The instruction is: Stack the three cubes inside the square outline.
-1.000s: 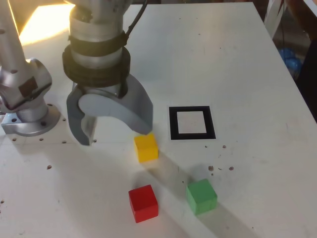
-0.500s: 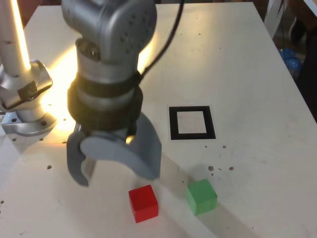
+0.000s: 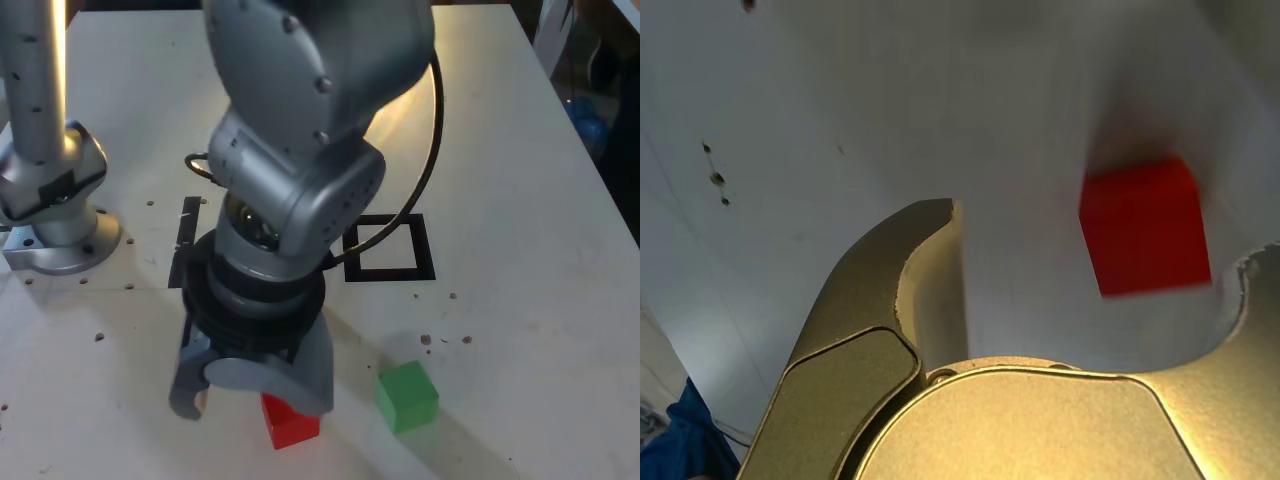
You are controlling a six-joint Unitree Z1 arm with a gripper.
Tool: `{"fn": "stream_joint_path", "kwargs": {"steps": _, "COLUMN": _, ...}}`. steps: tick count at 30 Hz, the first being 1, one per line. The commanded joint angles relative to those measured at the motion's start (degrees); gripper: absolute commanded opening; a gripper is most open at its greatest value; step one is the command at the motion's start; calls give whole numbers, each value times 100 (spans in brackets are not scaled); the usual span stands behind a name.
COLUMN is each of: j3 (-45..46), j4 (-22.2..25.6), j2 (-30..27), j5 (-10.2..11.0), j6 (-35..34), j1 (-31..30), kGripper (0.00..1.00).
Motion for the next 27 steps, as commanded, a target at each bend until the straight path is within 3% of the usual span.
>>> {"fn": "stream_joint_path", "kwargs": {"steps": 1, "j3": 70, "j4": -51, "j2": 31, "j5": -8, "j6": 1, "j1": 42, "kGripper": 84}}
{"fn": "stream_joint_path", "kwargs": {"steps": 19, "j3": 878, "j4": -1448, "j2": 84, "j5": 59, "j6": 252, "j1": 246, "kGripper": 81}}
{"fn": "stream_joint_path", "kwargs": {"steps": 22, "j3": 943, "j4": -1445, "j2": 77, "j5": 73, "j6": 258, "j1": 288, "kGripper": 72}}
{"fn": "stream_joint_path", "kwargs": {"steps": 27, "j3": 966, "j4": -1491, "j2": 73, "j5": 158, "j6": 275, "j1": 326, "kGripper": 42}}
